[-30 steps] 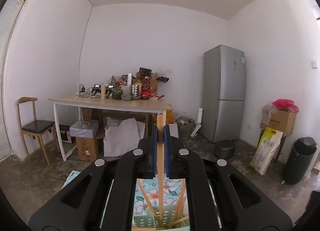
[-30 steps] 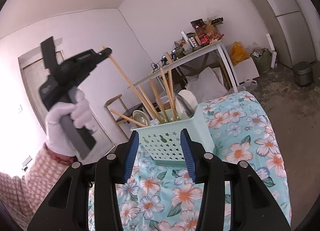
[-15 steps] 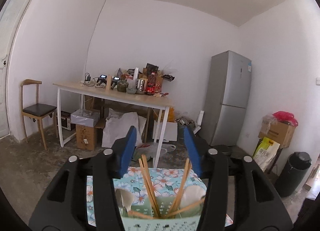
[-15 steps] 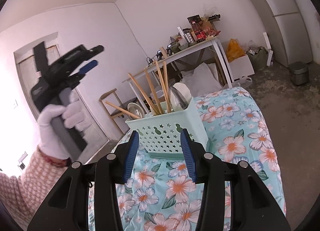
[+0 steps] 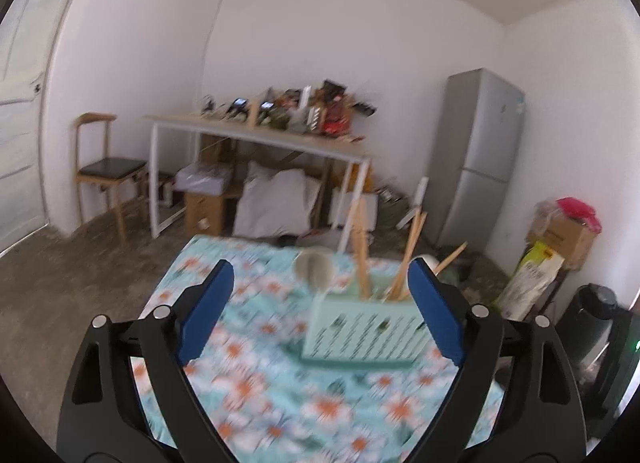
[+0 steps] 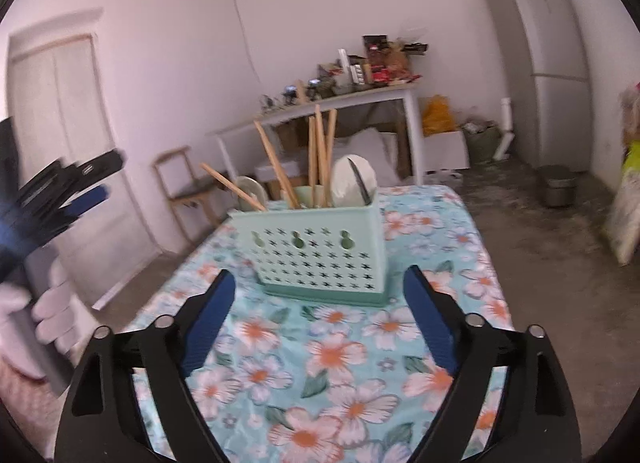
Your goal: Organize utensils
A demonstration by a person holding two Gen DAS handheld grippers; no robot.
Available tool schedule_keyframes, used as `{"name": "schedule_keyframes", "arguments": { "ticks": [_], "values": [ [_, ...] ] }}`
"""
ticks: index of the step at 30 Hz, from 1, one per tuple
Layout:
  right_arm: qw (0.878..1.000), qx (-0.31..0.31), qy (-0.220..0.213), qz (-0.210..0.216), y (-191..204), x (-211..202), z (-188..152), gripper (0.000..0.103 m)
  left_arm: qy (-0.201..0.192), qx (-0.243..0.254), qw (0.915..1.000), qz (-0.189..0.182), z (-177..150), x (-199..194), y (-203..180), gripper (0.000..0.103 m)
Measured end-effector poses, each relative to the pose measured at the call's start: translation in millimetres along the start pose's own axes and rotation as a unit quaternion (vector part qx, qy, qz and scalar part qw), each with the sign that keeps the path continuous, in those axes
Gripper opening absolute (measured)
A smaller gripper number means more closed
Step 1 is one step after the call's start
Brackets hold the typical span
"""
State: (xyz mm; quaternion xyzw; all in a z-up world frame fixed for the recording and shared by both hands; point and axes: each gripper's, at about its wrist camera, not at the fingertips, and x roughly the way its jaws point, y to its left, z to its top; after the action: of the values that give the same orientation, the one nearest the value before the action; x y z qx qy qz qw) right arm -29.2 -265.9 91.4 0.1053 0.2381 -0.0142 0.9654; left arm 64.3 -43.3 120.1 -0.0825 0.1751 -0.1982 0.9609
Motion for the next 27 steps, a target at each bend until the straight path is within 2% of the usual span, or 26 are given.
{"name": "schedule_keyframes", "arguments": {
  "ticks": [4, 16, 18, 27],
  "values": [
    [0.999, -0.009, -0.004, -0.053, 11.0, -3.4, -2.7, 0.096, 0.02, -0.017, 0.9987, 0.043, -21.4, -5.3, 17.3, 0.092],
    [0.987, -0.034, 0.029, -0.155, 27.4, 11.1, -8.2, 0.096, 0.075, -0.012, 0.9895, 0.123, -51.0, -0.1, 29.1, 0.094],
    [0.985, -0.04, 0.031, -0.162, 29.2, 11.4, -8.9, 0.096, 0.08, -0.007, 0.9877, 0.134, -54.9, 1.9, 28.5, 0.094],
    [0.984, -0.032, 0.039, -0.173, 30.0, 12.6, -7.4, 0.096, 0.117, -0.013, 0.9834, 0.138, -63.6, 12.7, 29.6, 0.094]
  ]
}}
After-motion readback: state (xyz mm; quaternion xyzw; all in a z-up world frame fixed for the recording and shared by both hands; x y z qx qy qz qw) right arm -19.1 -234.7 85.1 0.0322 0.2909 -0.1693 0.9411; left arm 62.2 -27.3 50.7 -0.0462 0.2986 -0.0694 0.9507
